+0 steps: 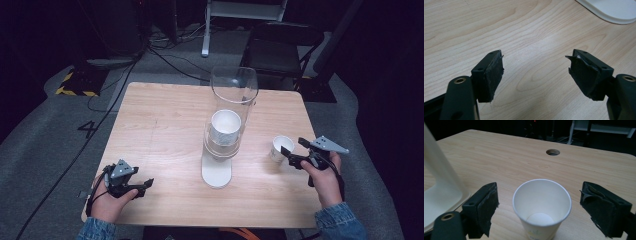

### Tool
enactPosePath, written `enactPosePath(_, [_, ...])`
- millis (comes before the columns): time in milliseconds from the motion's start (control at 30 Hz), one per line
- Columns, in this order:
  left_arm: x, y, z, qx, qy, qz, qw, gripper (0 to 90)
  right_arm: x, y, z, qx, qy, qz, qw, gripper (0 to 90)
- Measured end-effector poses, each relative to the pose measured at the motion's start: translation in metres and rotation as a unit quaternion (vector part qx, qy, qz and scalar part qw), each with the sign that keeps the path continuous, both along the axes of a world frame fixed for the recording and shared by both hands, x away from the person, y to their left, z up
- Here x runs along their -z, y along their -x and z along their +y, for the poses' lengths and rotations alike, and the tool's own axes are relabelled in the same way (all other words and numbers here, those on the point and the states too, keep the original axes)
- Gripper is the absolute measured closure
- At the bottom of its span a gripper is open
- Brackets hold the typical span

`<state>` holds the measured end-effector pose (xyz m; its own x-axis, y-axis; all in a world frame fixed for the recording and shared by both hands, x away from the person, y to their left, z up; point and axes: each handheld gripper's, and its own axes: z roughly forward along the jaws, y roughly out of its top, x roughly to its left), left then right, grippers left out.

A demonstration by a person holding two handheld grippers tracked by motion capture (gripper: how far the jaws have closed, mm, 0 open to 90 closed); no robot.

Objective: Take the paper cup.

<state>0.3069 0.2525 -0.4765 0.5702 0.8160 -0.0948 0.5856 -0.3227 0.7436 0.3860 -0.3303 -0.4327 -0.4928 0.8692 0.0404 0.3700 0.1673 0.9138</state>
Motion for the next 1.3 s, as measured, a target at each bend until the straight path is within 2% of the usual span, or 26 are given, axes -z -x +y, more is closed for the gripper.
enactPosePath(300, [0.000,0.002,-0.001,0.000,0.001,0.002,1.0000,26.9,-0.013,0.033,-0.020,-0.010,-0.005,0.025,0.9996,16.4])
enactPosePath(367, [0.000,0.002,-0.001,0.001,0.000,0.002,1.0000,26.9,-0.013,0.036,-0.022,-0.010,-0.005,0.030,0.9995,16.4])
enactPosePath(400, [0.001,0.002,-0.001,-0.001,-0.001,0.003,1.0000,26.9,-0.010,0.040,-0.028,-0.013,0.002,0.044,0.9990,17.6])
enactPosePath(600, [0.002,0.002,0.000,-0.002,-0.004,0.006,1.0000,26.8,-0.003,0.047,-0.043,-0.006,-0.001,0.057,0.9984,17.9])
enactPosePath(633, [0.002,0.002,0.000,-0.001,-0.004,0.005,1.0000,26.8,0.002,0.050,-0.048,0.004,-0.006,0.057,0.9983,17.9])
enactPosePath(700, [0.003,0.001,0.000,0.000,-0.004,0.006,1.0000,26.7,0.007,0.051,-0.051,-0.001,0.003,0.073,0.9973,18.1])
enactPosePath(833, [0.004,0.001,0.001,0.000,-0.006,0.008,1.0000,26.3,0.015,0.052,-0.053,0.000,0.018,0.086,0.9961,18.3])
enactPosePath(867, [0.005,0.001,0.001,0.005,-0.010,0.012,0.9999,26.1,0.021,0.050,-0.054,-0.002,0.039,0.099,0.9943,19.0])
enactPosePath(933, [0.006,0.001,0.000,0.003,-0.008,0.015,0.9998,26.0,0.026,0.049,-0.054,-0.005,0.042,0.114,0.9925,19.1])
enactPosePath(1000, [0.007,0.000,0.000,0.004,-0.010,0.017,0.9998,26.0,0.032,0.048,-0.054,-0.024,0.039,0.140,0.9891,19.5])
enactPosePath(1067, [0.008,0.000,0.000,0.006,-0.015,0.021,0.9997,25.9,0.037,0.047,-0.053,-0.034,0.048,0.151,0.9868,19.9])
enactPosePath(1200, [0.011,-0.001,0.001,0.005,-0.018,0.023,0.9995,25.8,0.047,0.045,-0.048,-0.038,0.072,0.150,0.9853,18.1])
enactPosePath(1300, [0.013,-0.001,0.001,0.006,-0.019,0.029,0.9994,25.6,0.054,0.043,-0.044,-0.041,0.088,0.141,0.9852,17.4])
